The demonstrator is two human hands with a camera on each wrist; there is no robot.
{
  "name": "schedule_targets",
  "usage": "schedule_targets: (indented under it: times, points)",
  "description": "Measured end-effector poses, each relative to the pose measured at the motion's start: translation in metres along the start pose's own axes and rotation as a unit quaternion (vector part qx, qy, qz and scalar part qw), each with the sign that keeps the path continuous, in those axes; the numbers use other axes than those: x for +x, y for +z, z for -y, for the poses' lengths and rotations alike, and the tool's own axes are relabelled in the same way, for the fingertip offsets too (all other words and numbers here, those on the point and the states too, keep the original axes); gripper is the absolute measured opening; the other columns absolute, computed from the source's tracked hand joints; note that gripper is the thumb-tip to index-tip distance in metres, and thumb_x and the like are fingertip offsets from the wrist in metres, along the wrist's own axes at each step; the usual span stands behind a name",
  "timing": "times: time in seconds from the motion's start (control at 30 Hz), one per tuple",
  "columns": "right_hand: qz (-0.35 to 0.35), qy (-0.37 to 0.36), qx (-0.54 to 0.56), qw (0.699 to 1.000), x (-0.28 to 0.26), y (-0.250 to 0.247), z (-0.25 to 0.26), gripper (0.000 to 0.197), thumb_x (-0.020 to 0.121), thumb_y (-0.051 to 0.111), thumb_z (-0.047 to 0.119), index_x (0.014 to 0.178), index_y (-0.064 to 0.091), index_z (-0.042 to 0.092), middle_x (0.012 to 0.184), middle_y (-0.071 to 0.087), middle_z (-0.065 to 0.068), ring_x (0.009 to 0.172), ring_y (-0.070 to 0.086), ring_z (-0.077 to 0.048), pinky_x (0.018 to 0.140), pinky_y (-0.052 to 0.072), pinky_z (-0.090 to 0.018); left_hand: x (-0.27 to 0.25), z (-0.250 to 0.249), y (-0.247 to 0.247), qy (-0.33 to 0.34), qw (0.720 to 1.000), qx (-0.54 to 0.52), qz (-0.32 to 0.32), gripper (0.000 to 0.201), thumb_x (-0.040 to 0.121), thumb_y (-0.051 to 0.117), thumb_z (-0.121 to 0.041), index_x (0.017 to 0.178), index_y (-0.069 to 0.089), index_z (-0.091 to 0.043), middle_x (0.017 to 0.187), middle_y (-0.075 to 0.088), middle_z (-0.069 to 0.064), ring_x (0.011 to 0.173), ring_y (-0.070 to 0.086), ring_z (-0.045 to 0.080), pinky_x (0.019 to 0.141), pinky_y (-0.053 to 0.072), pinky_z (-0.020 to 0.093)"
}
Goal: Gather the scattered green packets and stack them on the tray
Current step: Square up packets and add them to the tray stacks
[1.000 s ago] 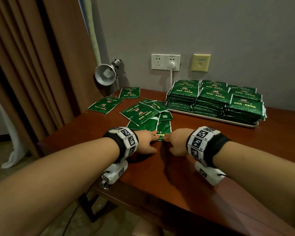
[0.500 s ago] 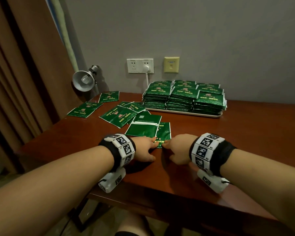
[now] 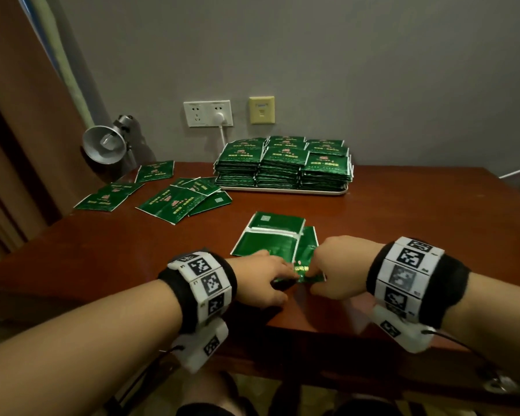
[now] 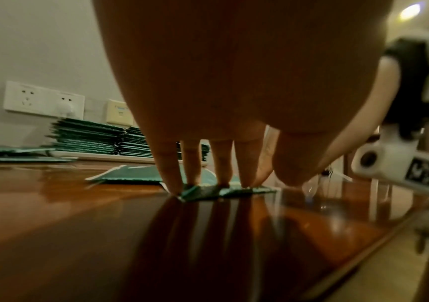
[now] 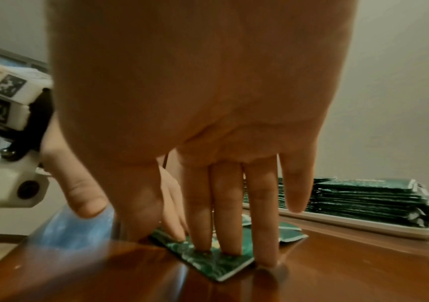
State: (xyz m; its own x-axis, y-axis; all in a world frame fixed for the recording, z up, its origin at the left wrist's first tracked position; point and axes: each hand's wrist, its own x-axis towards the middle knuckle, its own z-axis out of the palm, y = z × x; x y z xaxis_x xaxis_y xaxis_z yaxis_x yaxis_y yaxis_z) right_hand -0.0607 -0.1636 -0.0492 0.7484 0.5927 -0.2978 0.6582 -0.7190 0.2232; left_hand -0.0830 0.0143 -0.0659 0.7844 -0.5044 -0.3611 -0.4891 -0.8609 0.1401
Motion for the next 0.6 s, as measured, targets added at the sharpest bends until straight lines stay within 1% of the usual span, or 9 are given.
schedule_targets:
  times: [0.07, 0.1, 0.17, 0.2, 0.27, 0.3, 0.33, 0.43, 0.6]
  points:
    - [-0.03, 0.027, 0.013, 0.999, -0.003, 0.002, -0.005, 0.038, 0.085, 0.052, 0.055, 0.092, 0.072, 0.023, 0.079, 0.064, 0.002, 0.074, 0.059, -0.024, 0.061, 0.043, -0.027, -0.001, 0.001, -0.003, 0.017, 0.995, -0.077, -0.054, 0.049, 0.091, 0.057, -0.018, 0.139, 0.05, -0.026, 0.136, 0.054, -0.002, 0.122, 0.05, 0.016, 0.102, 0.041, 0.027]
    - [-0.036, 0.04, 0.025, 0.998, -0.002, 0.003, -0.008, 0.037, 0.084, 0.054, 0.056, 0.09, 0.071, 0.024, 0.08, 0.064, 0.003, 0.075, 0.059, -0.023, 0.061, 0.044, -0.027, -0.001, 0.004, -0.005, 0.011, 0.993, -0.086, -0.085, 0.048, 0.089, 0.058, -0.012, 0.135, 0.054, -0.025, 0.131, 0.057, -0.003, 0.12, 0.052, 0.015, 0.1, 0.042, 0.025]
    - [-0.043, 0.055, 0.054, 0.996, 0.005, 0.005, -0.017, 0.032, 0.081, 0.06, 0.056, 0.092, 0.065, 0.026, 0.091, 0.061, 0.005, 0.085, 0.058, -0.021, 0.069, 0.049, -0.03, 0.003, 0.012, -0.007, -0.022, 0.991, -0.038, -0.13, 0.053, 0.085, 0.061, -0.008, 0.134, 0.052, -0.026, 0.131, 0.052, -0.002, 0.124, 0.046, 0.017, 0.102, 0.042, 0.032]
    - [-0.042, 0.059, 0.069, 0.995, 0.009, 0.006, -0.021, 0.033, 0.08, 0.063, 0.057, 0.096, 0.061, 0.028, 0.097, 0.058, 0.005, 0.09, 0.055, -0.02, 0.072, 0.049, -0.03, 0.005, 0.017, -0.008, -0.047, 0.991, -0.009, -0.123, 0.06, 0.083, 0.062, -0.01, 0.138, 0.046, -0.028, 0.135, 0.045, -0.002, 0.128, 0.039, 0.018, 0.105, 0.041, 0.037]
    - [-0.036, 0.07, 0.092, 0.993, 0.017, 0.008, -0.027, 0.046, 0.076, 0.067, 0.06, 0.107, 0.056, 0.028, 0.104, 0.053, 0.004, 0.093, 0.051, -0.018, 0.072, 0.044, -0.03, 0.009, 0.028, -0.012, -0.076, 0.994, 0.033, -0.067, 0.073, 0.084, 0.066, -0.021, 0.148, 0.031, -0.029, 0.149, 0.031, -0.001, 0.137, 0.028, 0.021, 0.11, 0.036, 0.043]
    - [-0.033, 0.077, 0.102, 0.991, 0.019, 0.009, -0.029, 0.052, 0.075, 0.069, 0.062, 0.111, 0.055, 0.026, 0.106, 0.053, 0.003, 0.093, 0.052, -0.017, 0.072, 0.044, -0.03, 0.01, 0.033, -0.015, -0.077, 0.995, 0.046, -0.042, 0.077, 0.085, 0.066, -0.025, 0.151, 0.026, -0.027, 0.153, 0.027, 0.0, 0.14, 0.027, 0.021, 0.113, 0.033, 0.043]
    - [-0.029, 0.084, 0.11, 0.99, 0.022, 0.009, -0.03, 0.057, 0.074, 0.07, 0.062, 0.113, 0.053, 0.025, 0.107, 0.054, 0.003, 0.091, 0.053, -0.018, 0.072, 0.045, -0.03, 0.011, 0.037, -0.018, -0.072, 0.996, 0.053, -0.03, 0.077, 0.086, 0.065, -0.026, 0.152, 0.025, -0.025, 0.154, 0.029, 0.0, 0.14, 0.03, 0.02, 0.113, 0.034, 0.041]
    - [-0.016, 0.1, 0.126, 0.987, 0.026, 0.013, -0.03, 0.063, 0.073, 0.072, 0.059, 0.118, 0.049, 0.021, 0.105, 0.058, 0.001, 0.089, 0.057, -0.02, 0.073, 0.05, -0.033, 0.012, 0.041, -0.023, -0.041, 0.994, 0.099, -0.026, 0.07, 0.086, 0.064, -0.024, 0.148, 0.033, -0.026, 0.145, 0.044, -0.002, 0.128, 0.047, 0.02, 0.102, 0.044, 0.037]
    - [-0.005, 0.112, 0.134, 0.985, 0.028, 0.015, -0.029, 0.07, 0.073, 0.073, 0.059, 0.123, 0.045, 0.019, 0.106, 0.061, 0.0, 0.092, 0.059, -0.023, 0.079, 0.054, -0.039, 0.015, 0.039, -0.022, -0.014, 0.965, 0.262, -0.003, 0.056, 0.081, 0.064, -0.015, 0.134, 0.043, -0.017, 0.122, 0.052, 0.005, 0.108, 0.056, 0.027, 0.08, 0.053, 0.043]
